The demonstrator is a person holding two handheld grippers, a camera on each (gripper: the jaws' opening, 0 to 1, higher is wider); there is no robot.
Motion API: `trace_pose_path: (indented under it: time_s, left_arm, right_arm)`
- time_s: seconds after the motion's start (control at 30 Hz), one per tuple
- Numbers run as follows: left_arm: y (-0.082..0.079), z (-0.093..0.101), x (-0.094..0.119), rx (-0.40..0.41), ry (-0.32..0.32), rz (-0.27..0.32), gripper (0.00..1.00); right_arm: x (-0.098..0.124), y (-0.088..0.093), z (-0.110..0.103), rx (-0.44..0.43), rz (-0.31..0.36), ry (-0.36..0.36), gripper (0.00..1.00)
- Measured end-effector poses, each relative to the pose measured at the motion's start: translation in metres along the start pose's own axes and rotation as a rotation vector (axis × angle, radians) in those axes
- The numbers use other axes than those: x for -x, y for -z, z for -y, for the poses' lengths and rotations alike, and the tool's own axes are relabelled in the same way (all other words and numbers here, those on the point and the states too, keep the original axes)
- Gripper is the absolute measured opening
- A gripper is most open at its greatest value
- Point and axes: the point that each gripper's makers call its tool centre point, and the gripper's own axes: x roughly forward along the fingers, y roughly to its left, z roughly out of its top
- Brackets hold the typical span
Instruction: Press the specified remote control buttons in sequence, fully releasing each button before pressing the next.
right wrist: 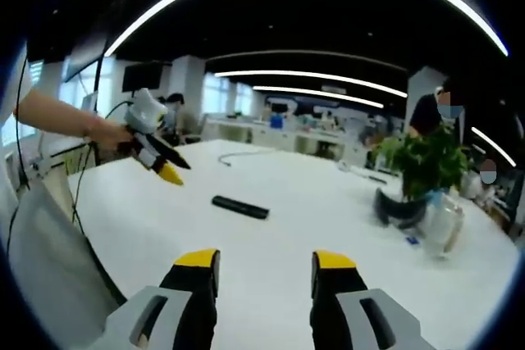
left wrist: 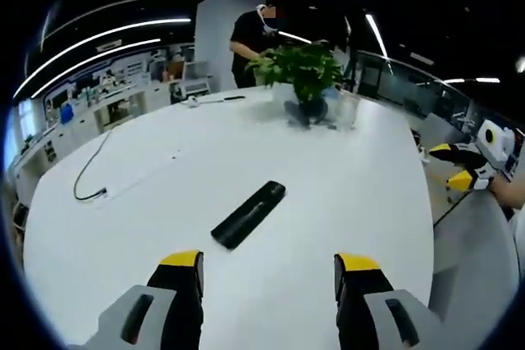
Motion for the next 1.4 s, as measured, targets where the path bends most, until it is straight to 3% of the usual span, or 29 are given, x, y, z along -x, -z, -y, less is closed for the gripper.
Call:
trace_pose_path:
  time_s: [0.5,0.67,0.9,1.3,1.4]
  left_arm:
    - [-0.005,-0.021,-0.039,0.014,0.045,-0.074,0.57]
    - [-0.006,-0.026,-0.052,0.058,0.058,-0.079,0.56]
    - [0.001,-0.035,-0.069,0.081,0.038,-0.113,0.55]
    - [0.008,-0.046,-0.091,-0.103,0.011,-0.209,0.51]
    - [0.006,-0.046,-0.096,-0.128,0.017,-0.214,0.44]
  right_arm:
    - [-0.001,0.001,0.000,0.000,-0.010,-0.005,0.40]
    - [-0.001,0.001,-0.001,0.002,-0.017,-0.006,0.39]
    - [-0.001,0.002,-0.001,0.008,-0.030,-0.003,0.38]
    - [-0.002,0.005,-0.001,0.019,-0.048,-0.004,0.35]
    - [-0.002,0.005,0.000,0.018,-0.050,-0.003,0.35]
